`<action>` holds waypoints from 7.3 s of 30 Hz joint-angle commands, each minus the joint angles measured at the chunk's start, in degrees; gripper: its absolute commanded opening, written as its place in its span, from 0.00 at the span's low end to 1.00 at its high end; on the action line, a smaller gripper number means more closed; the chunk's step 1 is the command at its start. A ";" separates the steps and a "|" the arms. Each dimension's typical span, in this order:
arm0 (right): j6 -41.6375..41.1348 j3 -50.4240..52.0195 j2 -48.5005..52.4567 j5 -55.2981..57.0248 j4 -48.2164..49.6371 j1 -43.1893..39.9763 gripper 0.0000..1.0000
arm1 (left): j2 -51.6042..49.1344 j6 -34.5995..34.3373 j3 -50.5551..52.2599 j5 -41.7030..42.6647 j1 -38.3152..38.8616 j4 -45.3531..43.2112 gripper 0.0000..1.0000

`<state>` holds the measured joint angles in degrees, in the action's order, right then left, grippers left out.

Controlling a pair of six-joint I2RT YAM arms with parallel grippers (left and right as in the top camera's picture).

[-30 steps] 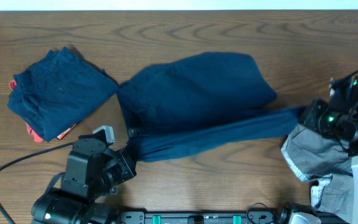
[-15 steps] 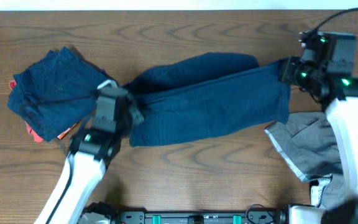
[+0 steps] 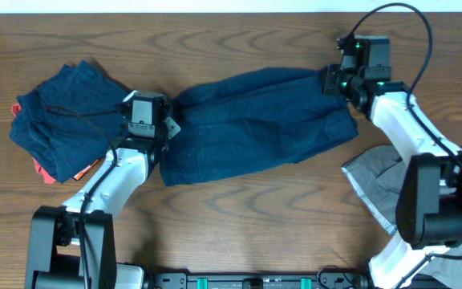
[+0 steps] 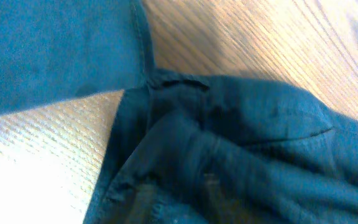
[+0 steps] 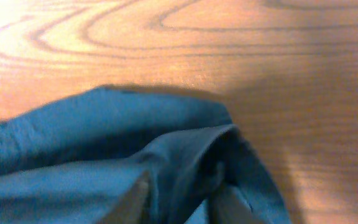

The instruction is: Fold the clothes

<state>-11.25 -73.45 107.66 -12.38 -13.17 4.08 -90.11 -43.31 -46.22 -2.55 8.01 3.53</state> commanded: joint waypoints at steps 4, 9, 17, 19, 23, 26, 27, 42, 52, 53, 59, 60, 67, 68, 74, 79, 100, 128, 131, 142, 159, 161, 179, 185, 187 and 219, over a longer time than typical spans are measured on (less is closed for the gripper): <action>0.63 -1.14 -0.11 0.59 -0.96 0.28 0.69 | 1.95 -0.59 -0.57 6.69 -4.04 -1.11 0.54; 0.63 -1.14 -2.62 0.98 -9.35 -1.81 0.64 | 6.47 -0.22 -0.57 15.76 -8.90 7.34 0.61; 4.68 2.64 -1.05 3.32 -17.68 -1.22 0.41 | 5.90 3.34 0.31 16.28 -6.84 17.16 0.63; 4.63 4.90 -0.28 6.19 -16.83 -0.96 0.43 | 4.26 4.20 0.39 16.28 -5.66 16.61 0.66; 4.50 8.22 0.74 7.82 -15.63 -1.29 0.51 | 0.22 5.35 0.39 16.28 -4.70 15.78 0.67; 4.39 9.03 0.74 10.36 -16.44 -1.92 0.53 | -3.02 5.35 0.39 16.26 -4.70 15.41 0.70; 3.87 9.03 0.74 11.06 -16.94 -2.25 0.53 | -4.02 5.35 0.39 16.26 -4.70 15.28 0.70; 3.74 6.27 -9.18 6.56 -18.16 1.79 0.53 | -9.49 8.90 0.37 24.90 -4.70 9.42 0.06; 7.50 6.51 -7.26 -4.66 -20.17 13.49 0.32 | -2.27 15.30 -0.81 31.93 -5.75 19.21 0.06; 7.48 6.51 -6.25 -5.07 -20.55 14.51 0.32 | -0.46 15.34 -1.07 31.91 -6.01 20.79 0.06; 6.62 6.51 1.99 -8.13 -21.31 21.99 0.32 | 11.67 15.39 -4.55 31.93 -8.37 29.24 0.06; 6.62 6.51 3.37 -9.79 -20.94 23.45 0.32 | 13.66 15.39 -5.38 31.93 -8.59 30.25 0.06; 6.56 6.49 8.63 -16.68 -12.13 33.70 0.36 | 22.71 11.34 -9.79 33.03 -8.66 33.05 0.06; 6.54 6.49 8.72 -16.59 -10.58 35.26 0.37 | 23.71 10.38 -10.34 33.99 -8.63 32.85 0.06; 5.51 4.09 8.66 -14.75 -6.84 38.80 0.44 | 28.28 7.87 -11.85 37.66 -8.66 30.69 0.06; 5.60 -3.61 5.31 -4.74 -18.56 34.88 0.62 | 28.85 8.98 -11.85 34.36 -8.63 31.87 0.06; 8.33 10.64 -1.46 3.85 -28.72 14.93 0.57 | 21.57 4.37 -11.82 33.62 -1.14 28.28 0.06; -4.20 7.21 -5.46 10.19 -32.02 16.33 0.58 | -1.49 -6.54 -11.85 33.92 16.33 -17.03 0.39; -4.17 2.84 -9.31 11.47 -34.80 12.85 0.61 | -1.51 -6.45 -11.85 33.07 13.03 -19.15 0.39; 5.07 0.09 -13.22 -15.50 -32.44 17.22 0.65 | -7.41 6.54 -11.87 23.02 3.43 -15.37 0.39; -8.76 5.95 1.27 -0.17 -40.54 28.02 0.58 | -20.55 15.85 -12.79 22.88 2.93 5.66 0.32; -9.35 6.64 1.27 4.98 -41.68 26.51 0.59 | -20.17 15.82 -12.79 24.33 2.93 12.83 0.27; 3.19 2.69 1.22 13.20 -23.98 12.63 0.77 | -10.56 16.72 -12.79 44.48 4.92 27.17 0.68; 3.21 2.69 1.22 13.22 -25.92 12.87 0.79 | -8.46 16.70 -12.79 34.32 4.94 18.95 0.98; 3.19 2.69 1.22 13.22 -26.03 12.87 0.79 | -8.81 16.74 -12.79 31.26 4.94 18.18 0.98; 3.08 2.60 -6.97 13.00 -29.29 9.55 0.84 | -5.66 21.27 -17.31 24.70 -0.20 10.95 0.06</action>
<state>-8.67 -69.82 106.08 -0.34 -42.35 15.92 -103.13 -24.56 -59.88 30.26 13.04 13.04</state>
